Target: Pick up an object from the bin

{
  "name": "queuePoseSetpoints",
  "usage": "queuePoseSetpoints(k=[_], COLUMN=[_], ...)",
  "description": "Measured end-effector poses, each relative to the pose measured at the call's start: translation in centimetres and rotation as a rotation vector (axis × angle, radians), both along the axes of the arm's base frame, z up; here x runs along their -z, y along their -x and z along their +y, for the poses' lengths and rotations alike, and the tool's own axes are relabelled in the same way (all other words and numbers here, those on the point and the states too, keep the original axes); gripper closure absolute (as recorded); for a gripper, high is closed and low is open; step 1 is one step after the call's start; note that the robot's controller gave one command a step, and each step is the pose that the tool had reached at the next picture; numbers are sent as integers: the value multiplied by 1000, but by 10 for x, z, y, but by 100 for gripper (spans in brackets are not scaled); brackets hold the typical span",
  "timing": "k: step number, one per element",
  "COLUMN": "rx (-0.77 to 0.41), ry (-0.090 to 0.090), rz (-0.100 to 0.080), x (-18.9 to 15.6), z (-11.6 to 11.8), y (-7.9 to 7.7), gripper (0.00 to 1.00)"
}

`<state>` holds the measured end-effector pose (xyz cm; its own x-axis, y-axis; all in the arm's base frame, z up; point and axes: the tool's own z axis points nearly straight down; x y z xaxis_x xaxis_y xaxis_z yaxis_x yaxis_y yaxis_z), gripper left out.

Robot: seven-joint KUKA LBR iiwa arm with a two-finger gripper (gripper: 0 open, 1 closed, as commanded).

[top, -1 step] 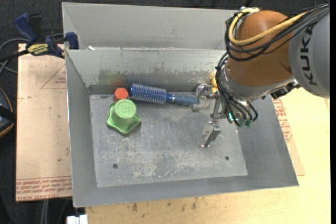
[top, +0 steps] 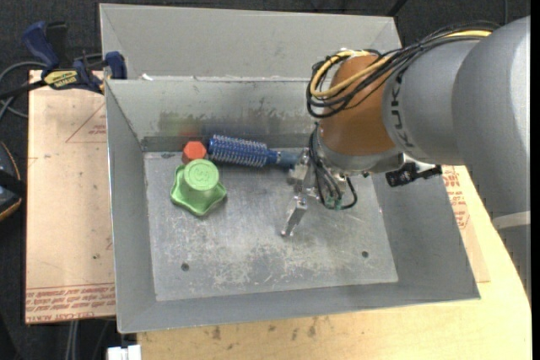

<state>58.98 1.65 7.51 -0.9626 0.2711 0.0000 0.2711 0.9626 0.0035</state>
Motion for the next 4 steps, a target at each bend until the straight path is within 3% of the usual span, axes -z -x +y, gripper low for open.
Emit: queuePoseSetpoints(k=[1, 2, 3, 4], rx=[153, 331, 221, 331], ry=[4, 4, 3, -4], rz=[18, 7, 4, 2], x=[-22, -28, -14, -13], z=[198, 189, 206, 205], y=[-53, -45, -49, -49], gripper=[0, 0, 0, 0])
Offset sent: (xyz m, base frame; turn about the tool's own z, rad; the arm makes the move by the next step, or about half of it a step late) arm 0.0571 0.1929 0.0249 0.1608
